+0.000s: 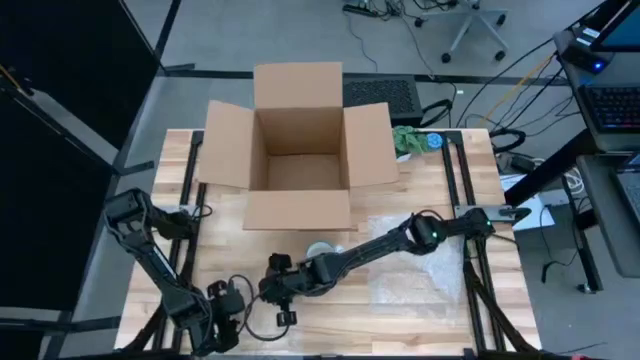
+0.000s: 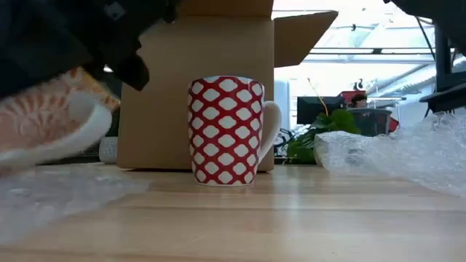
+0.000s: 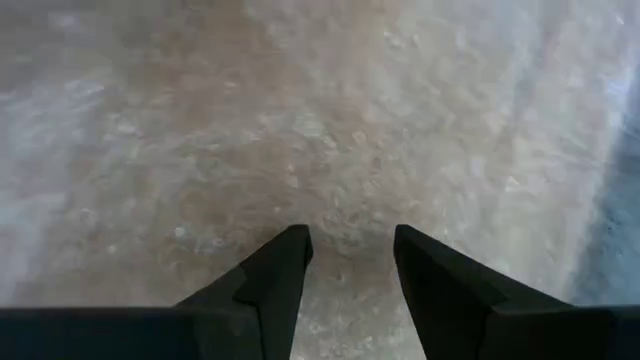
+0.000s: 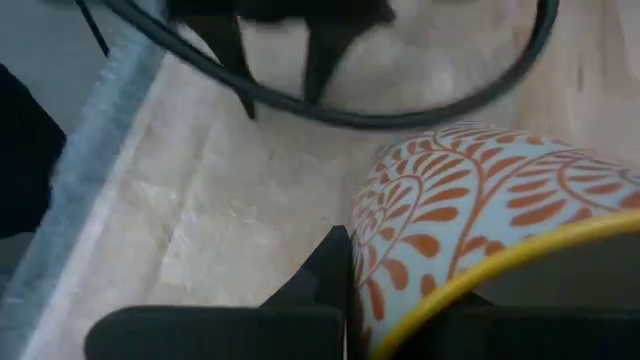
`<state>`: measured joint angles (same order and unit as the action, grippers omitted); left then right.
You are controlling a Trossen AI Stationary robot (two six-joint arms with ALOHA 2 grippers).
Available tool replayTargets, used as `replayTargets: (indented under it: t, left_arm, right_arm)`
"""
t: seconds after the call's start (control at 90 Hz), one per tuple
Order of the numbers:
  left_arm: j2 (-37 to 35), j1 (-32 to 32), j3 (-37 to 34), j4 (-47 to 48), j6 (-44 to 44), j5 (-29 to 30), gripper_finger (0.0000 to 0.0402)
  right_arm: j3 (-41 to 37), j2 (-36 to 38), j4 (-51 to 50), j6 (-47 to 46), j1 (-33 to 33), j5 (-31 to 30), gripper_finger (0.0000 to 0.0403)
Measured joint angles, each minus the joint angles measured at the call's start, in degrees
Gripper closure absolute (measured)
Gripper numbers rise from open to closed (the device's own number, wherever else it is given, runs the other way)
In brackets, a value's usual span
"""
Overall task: Wrap mug
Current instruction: Wrap the yellow mug with bubble wrap
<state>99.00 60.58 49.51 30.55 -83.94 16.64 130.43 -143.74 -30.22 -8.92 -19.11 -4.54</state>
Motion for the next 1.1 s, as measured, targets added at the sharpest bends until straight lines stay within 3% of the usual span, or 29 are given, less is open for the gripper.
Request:
replayTargets:
  t: [0.467,0.722,1.1]
  left_arm:
    - [0.1,-3.9,-0.3,12.7,-6.5,4.0,0.0252]
    - [0.3,-6.9,-0.6,17.7,-6.2,9.1,0.0252]
    - [0.3,-11.9,-0.5,23.0,-7.7,9.8,0.0252]
  right_arm:
    - [0.2,3.2,-5.0,-2.6,-1.5,0.9,0.0399]
    - [0.2,3.1,-5.9,-4.1,-2.2,2.0,0.0399]
    - [0.3,0.1,-6.6,-4.2,-0.9,1.3,0.0399]
